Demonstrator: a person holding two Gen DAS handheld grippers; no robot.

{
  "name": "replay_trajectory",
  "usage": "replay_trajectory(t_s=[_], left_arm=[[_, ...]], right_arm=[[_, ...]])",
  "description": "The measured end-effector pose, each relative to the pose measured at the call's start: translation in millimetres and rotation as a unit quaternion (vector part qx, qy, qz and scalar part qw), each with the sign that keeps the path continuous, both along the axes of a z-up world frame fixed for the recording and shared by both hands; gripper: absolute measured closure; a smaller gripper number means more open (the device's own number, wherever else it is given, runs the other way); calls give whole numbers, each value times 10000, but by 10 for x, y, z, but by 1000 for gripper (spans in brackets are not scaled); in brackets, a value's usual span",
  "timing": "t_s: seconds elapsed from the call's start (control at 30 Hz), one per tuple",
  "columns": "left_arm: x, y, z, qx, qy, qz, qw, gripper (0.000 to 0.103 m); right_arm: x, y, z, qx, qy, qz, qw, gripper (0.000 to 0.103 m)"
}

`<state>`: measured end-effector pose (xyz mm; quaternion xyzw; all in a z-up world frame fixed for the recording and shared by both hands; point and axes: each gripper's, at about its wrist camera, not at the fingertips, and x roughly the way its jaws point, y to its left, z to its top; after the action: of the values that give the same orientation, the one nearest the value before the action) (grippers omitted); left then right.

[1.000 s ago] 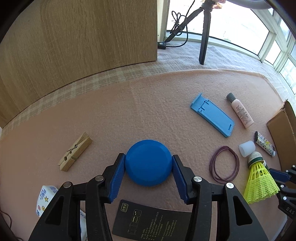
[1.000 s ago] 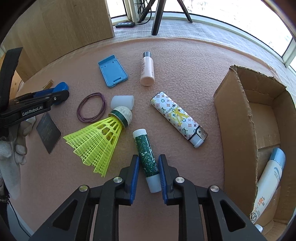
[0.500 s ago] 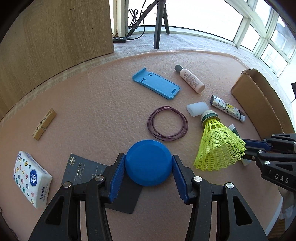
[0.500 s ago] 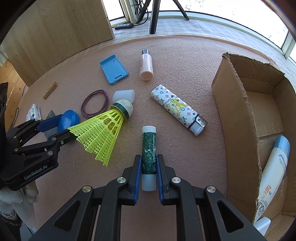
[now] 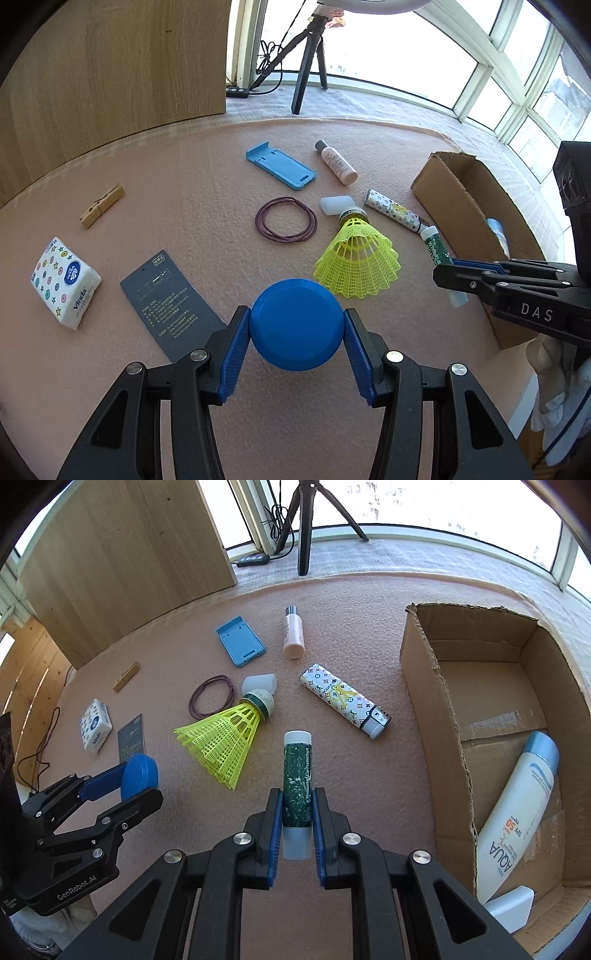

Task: Organize objects
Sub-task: 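Carry the lid with the left gripper into the box while the right gripper drops the glue stick there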

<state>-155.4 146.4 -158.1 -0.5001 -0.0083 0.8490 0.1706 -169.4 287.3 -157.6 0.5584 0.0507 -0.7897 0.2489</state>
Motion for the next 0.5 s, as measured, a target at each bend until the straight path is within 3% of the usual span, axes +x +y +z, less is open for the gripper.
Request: replay_trajectory(t_s=[0.27, 0.5], left_arm=[[-11, 426, 453, 144, 430, -418, 9981, 49], [-59, 1040, 648, 258, 636, -855, 9940, 49]], right_arm=[[91, 416, 456, -191, 411, -214, 9987, 89], [36, 1000, 697, -123, 710, -692, 9950, 89]])
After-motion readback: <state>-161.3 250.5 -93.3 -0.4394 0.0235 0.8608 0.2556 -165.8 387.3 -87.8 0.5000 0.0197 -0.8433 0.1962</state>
